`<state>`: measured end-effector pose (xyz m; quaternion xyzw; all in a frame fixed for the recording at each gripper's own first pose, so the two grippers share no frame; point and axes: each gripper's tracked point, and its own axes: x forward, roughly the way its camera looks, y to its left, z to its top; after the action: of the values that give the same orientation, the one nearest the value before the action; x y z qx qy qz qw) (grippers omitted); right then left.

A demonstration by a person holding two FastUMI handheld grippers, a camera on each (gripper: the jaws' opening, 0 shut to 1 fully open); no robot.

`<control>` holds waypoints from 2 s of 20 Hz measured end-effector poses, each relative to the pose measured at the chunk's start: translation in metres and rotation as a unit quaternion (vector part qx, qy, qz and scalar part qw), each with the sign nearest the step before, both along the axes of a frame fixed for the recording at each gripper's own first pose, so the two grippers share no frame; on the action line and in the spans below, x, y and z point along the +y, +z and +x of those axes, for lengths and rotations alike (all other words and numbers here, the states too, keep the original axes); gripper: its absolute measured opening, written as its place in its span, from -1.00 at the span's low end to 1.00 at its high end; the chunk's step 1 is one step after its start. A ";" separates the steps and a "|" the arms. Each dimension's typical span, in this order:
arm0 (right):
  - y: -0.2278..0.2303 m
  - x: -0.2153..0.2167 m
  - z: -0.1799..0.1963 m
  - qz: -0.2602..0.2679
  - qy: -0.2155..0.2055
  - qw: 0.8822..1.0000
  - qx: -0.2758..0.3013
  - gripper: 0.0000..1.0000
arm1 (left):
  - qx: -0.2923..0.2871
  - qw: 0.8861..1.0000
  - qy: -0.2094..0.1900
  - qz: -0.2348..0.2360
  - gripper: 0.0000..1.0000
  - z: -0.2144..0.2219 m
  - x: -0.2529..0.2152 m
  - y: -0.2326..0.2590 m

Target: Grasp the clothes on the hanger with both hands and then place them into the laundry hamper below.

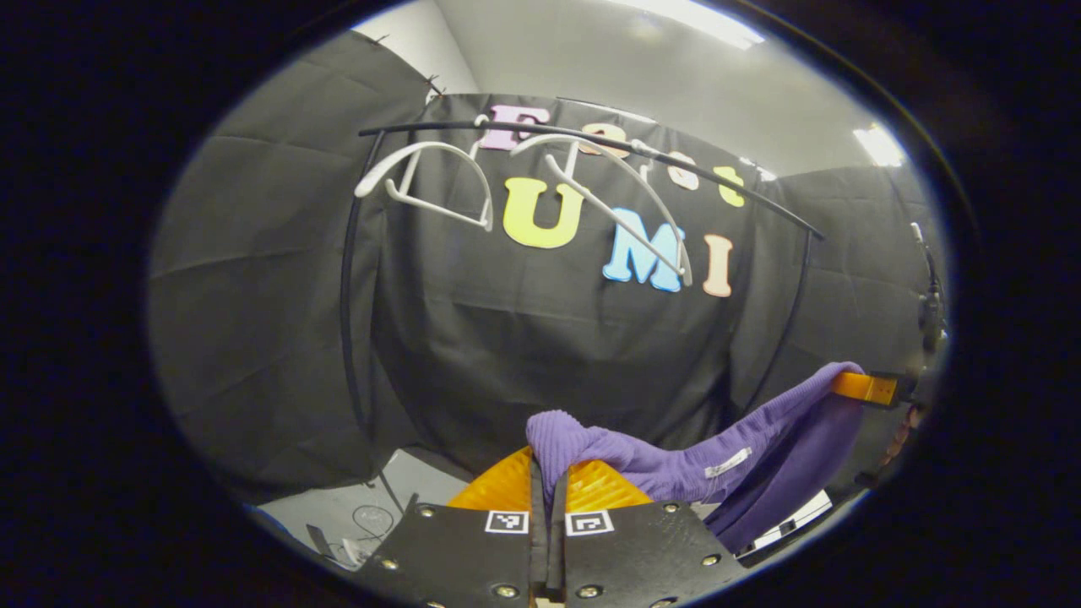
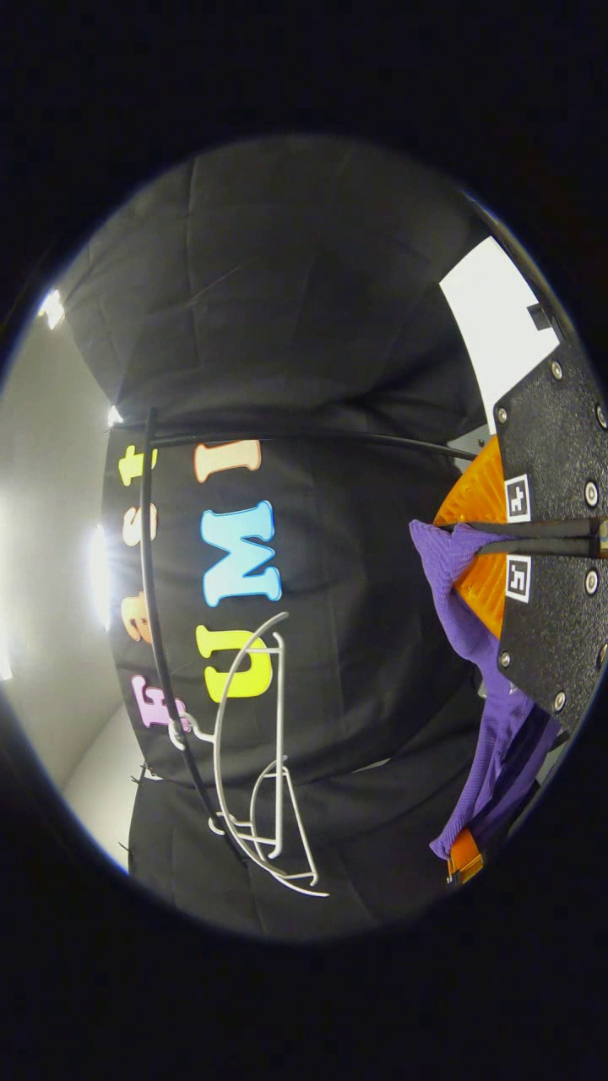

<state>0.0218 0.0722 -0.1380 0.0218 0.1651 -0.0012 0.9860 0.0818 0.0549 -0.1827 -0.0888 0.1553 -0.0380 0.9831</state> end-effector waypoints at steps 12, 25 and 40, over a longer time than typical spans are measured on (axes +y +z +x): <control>-0.168 0.058 -0.032 0.063 0.034 0.971 0.228 -0.99 | 0.112 0.988 -0.096 0.033 -0.99 -0.016 -0.053 -0.134; -0.293 0.048 -0.071 0.083 0.018 0.938 0.337 -0.99 | 0.217 0.966 -0.134 0.049 -0.98 -0.036 -0.066 -0.272; -0.301 0.044 -0.078 0.075 0.023 0.933 0.350 -0.96 | 0.232 0.963 -0.124 0.051 -0.98 -0.032 -0.063 -0.285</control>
<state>-0.0559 0.1162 -0.4392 0.0904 0.5000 0.0263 0.8609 0.0501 -0.0086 -0.4674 -0.0252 0.3906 -0.1304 0.9109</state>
